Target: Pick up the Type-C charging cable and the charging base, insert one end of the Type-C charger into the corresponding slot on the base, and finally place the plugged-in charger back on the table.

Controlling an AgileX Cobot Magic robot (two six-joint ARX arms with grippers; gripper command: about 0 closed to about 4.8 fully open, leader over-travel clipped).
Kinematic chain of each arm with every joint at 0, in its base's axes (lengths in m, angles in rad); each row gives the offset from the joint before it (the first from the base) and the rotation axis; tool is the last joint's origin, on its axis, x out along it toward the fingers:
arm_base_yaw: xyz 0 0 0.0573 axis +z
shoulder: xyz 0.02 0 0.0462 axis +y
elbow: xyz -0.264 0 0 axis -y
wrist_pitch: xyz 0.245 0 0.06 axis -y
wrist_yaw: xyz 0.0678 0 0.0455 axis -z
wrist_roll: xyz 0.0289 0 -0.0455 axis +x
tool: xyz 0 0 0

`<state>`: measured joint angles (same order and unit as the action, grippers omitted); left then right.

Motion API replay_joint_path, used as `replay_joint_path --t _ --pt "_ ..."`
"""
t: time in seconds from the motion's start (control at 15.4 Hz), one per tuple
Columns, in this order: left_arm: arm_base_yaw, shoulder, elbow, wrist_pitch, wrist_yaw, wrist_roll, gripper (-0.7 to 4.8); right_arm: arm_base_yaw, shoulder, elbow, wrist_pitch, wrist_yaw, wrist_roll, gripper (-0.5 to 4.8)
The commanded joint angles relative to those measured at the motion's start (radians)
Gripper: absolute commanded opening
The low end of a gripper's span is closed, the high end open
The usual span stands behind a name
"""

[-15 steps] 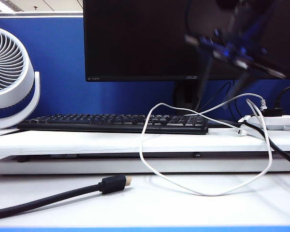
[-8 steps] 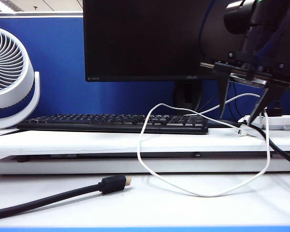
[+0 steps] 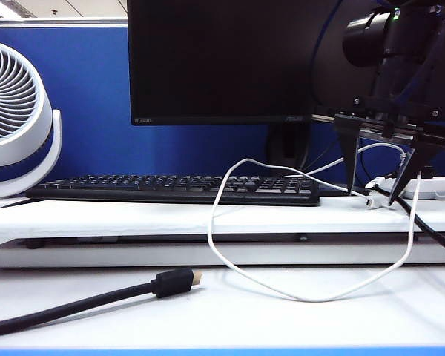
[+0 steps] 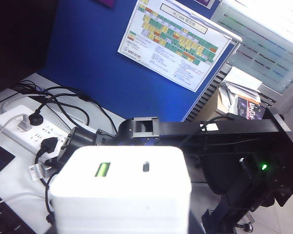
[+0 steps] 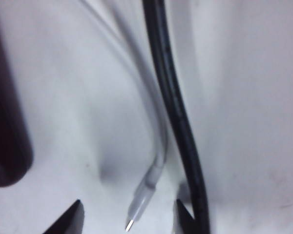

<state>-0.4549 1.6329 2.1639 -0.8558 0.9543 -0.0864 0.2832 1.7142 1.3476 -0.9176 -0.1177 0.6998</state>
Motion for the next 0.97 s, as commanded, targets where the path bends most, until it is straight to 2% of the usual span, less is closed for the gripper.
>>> replay_joint_path --t 0.06,0.13,0.32,0.39,0.52,0.58,0.84,0.91,0.97 --pt "0.000 -0.006 0.004 0.018 0.008 0.004 -0.06 0.000 0.023 0.003 0.009 0.014 0.004 2.10" --pt "-0.001 -0.006 0.004 0.018 0.008 0.004 -0.06 0.000 0.029 0.003 0.007 0.011 0.005 2.09" --pt "0.000 -0.006 0.004 0.015 0.008 0.004 -0.06 0.000 0.043 0.003 -0.001 0.008 0.008 1.36" --pt "-0.001 -0.006 0.004 0.015 0.008 0.004 -0.06 0.000 0.043 0.003 -0.005 0.008 0.007 0.75" --pt "-0.001 -0.006 0.004 0.015 0.008 0.004 -0.06 0.000 0.043 0.003 -0.007 0.007 0.007 -0.05" --pt "0.000 -0.006 0.004 0.014 0.008 0.004 -0.06 0.000 0.043 0.005 -0.003 -0.008 0.006 -0.05" --pt "-0.001 -0.006 0.004 0.011 0.008 0.004 -0.06 0.000 0.026 0.009 0.058 -0.238 -0.055 -0.05" --pt "-0.001 -0.006 0.004 0.011 0.008 0.004 -0.06 0.000 0.002 0.011 0.097 -0.354 -0.081 -0.05" --pt "-0.001 -0.006 0.004 0.011 0.008 0.003 -0.06 0.000 -0.015 0.011 0.125 -0.402 -0.087 -0.05"
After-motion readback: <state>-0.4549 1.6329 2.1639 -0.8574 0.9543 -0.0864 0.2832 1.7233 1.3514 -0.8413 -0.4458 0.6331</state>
